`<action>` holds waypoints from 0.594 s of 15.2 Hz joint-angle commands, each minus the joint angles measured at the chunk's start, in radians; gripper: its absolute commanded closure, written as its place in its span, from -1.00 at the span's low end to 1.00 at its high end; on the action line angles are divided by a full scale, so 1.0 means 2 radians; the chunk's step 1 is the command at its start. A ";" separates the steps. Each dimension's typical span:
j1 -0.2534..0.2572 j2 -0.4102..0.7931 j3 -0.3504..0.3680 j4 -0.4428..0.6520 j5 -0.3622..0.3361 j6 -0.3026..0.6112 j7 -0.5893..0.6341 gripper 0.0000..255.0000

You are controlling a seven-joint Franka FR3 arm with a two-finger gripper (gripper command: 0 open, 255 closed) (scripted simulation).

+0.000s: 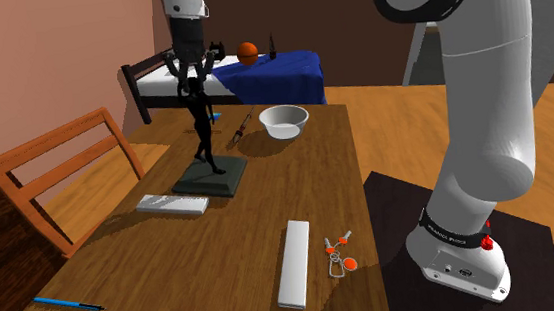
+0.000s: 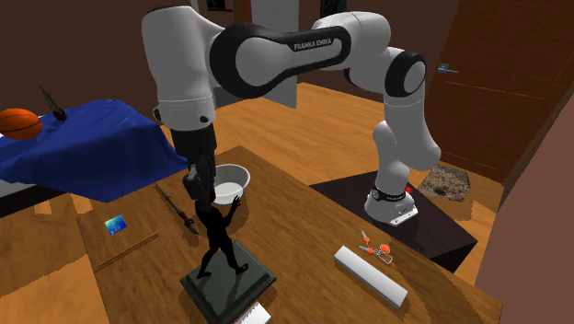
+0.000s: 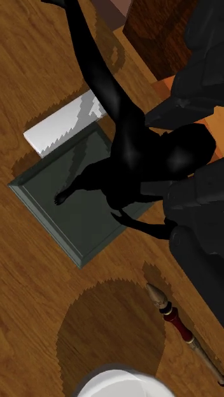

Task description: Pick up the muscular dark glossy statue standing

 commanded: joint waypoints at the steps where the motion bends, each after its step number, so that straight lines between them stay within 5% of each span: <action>1: 0.000 0.001 0.000 0.015 0.000 -0.013 0.002 1.00; 9: 0.003 0.025 0.001 0.107 -0.003 -0.080 0.011 1.00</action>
